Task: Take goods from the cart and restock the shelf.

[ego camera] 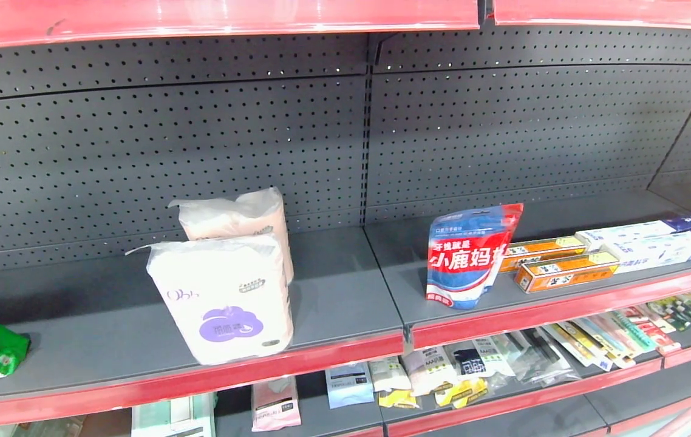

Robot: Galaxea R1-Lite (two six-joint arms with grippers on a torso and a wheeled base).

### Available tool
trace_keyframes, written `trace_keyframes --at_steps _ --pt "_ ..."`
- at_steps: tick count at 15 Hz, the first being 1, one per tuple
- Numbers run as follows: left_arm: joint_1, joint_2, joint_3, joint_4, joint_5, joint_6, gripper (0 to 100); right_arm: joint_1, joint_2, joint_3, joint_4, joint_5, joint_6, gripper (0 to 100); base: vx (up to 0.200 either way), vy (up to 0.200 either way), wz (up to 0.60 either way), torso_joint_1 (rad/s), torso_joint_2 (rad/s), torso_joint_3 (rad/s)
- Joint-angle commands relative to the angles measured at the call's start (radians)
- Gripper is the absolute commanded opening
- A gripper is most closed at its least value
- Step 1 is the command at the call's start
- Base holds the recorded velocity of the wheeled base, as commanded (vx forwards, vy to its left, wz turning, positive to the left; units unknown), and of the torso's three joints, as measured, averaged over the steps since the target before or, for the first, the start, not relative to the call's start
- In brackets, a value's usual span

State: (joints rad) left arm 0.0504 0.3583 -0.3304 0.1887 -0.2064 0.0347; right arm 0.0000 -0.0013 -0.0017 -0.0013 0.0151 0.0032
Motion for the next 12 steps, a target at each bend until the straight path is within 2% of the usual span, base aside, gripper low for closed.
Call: trace_keyframes --at_steps 1,2,3,4,5,6,8,9,12 --pt "-0.05 -0.358 0.136 0.109 -0.011 0.016 100 0.0 0.001 0.0 0.0 0.0 0.0 100 0.0 0.0 0.0 0.0 0.0 0.0" --pt "-0.05 -0.358 0.14 0.103 -0.002 0.014 100 0.0 0.001 0.0 0.0 0.0 0.0 100 0.0 0.0 0.0 0.0 0.0 0.0" --pt "-0.05 -0.358 0.203 0.041 0.139 0.014 100 0.0 0.001 0.0 0.0 0.0 0.0 100 0.0 0.0 0.0 0.0 0.0 0.0" --pt "-0.05 -0.358 0.206 0.023 0.2 0.007 100 0.0 0.001 0.0 0.0 0.0 0.0 100 0.0 0.0 0.0 0.0 0.0 0.0" --pt "-0.05 -0.358 0.209 0.021 0.257 -0.021 100 0.0 0.001 0.0 0.0 0.0 0.0 100 0.0 0.0 0.0 0.0 0.0 0.0" --pt "-0.05 -0.358 0.215 0.011 0.312 -0.027 100 0.0 0.001 0.0 0.0 0.0 0.0 100 0.0 0.0 0.0 0.0 0.0 0.0" --pt "-0.049 -0.358 0.266 -0.098 0.443 -0.03 100 0.0 0.001 0.0 0.0 0.0 -0.002 100 0.0 0.0 0.0 0.0 0.0 0.0" --pt "-0.05 -0.358 0.284 -0.141 0.463 -0.032 100 0.0 0.001 0.0 0.0 0.0 -0.002 100 0.0 0.0 0.0 0.0 0.0 0.0" --pt "-0.05 -0.358 0.301 -0.169 0.469 -0.022 100 0.0 0.001 0.0 0.0 0.0 -0.002 100 0.0 0.0 0.0 0.0 0.0 0.0"
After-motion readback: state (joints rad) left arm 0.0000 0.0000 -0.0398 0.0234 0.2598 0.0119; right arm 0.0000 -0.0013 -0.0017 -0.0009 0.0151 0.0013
